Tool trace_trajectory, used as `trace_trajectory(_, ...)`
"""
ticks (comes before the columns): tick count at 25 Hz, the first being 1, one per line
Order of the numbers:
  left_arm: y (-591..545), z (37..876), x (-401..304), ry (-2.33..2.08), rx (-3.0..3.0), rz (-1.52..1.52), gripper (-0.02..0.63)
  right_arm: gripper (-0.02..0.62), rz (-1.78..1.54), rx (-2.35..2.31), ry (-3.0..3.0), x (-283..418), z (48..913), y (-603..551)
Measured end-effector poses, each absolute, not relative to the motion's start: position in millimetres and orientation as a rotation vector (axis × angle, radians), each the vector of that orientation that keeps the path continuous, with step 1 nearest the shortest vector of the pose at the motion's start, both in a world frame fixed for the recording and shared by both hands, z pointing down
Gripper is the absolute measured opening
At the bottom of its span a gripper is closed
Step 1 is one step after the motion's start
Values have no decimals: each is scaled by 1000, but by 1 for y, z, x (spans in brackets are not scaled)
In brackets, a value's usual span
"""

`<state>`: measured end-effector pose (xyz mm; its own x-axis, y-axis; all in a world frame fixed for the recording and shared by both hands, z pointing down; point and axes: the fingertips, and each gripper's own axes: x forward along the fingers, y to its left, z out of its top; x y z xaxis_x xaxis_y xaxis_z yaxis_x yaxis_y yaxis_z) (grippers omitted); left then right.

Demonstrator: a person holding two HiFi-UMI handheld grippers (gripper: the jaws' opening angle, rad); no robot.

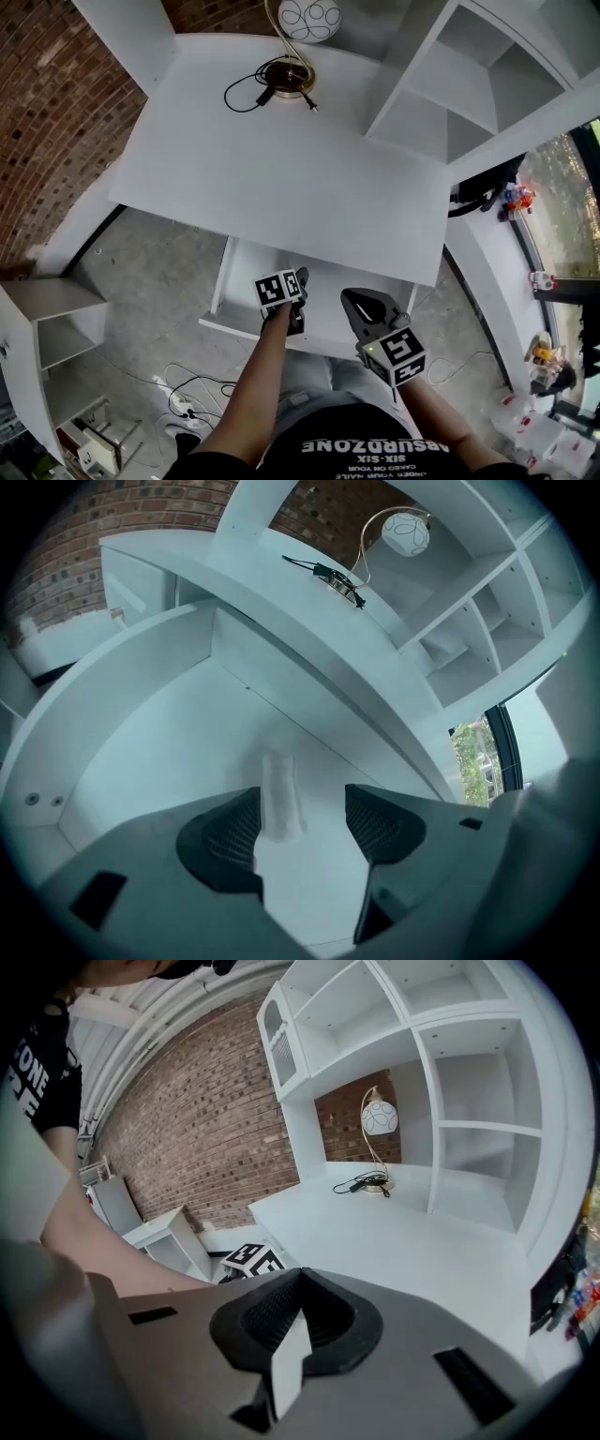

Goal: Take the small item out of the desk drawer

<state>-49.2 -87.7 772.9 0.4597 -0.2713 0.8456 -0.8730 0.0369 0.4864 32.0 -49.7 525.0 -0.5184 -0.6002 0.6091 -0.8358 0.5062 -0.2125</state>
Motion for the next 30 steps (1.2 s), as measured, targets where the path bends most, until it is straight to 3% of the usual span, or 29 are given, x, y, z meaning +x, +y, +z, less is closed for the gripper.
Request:
trace_trajectory(20, -79, 816, -46, -1012, 1519, 880, 281, -2, 715, 1228, -2256, 38, 536, -41)
trace_trajectory(24, -79, 817, -47, -1024, 1524, 906, 257, -2, 725, 1240, -2246, 43, 539, -37)
trace_trajectory(28, -76, 818, -52, -1022, 1527, 944, 146, -2, 731, 1247, -2244, 42, 540, -34)
trace_trajectory(30, -74, 819, -52, -1014, 1534, 945, 145, -2, 736, 1254, -2245, 41, 540, -33)
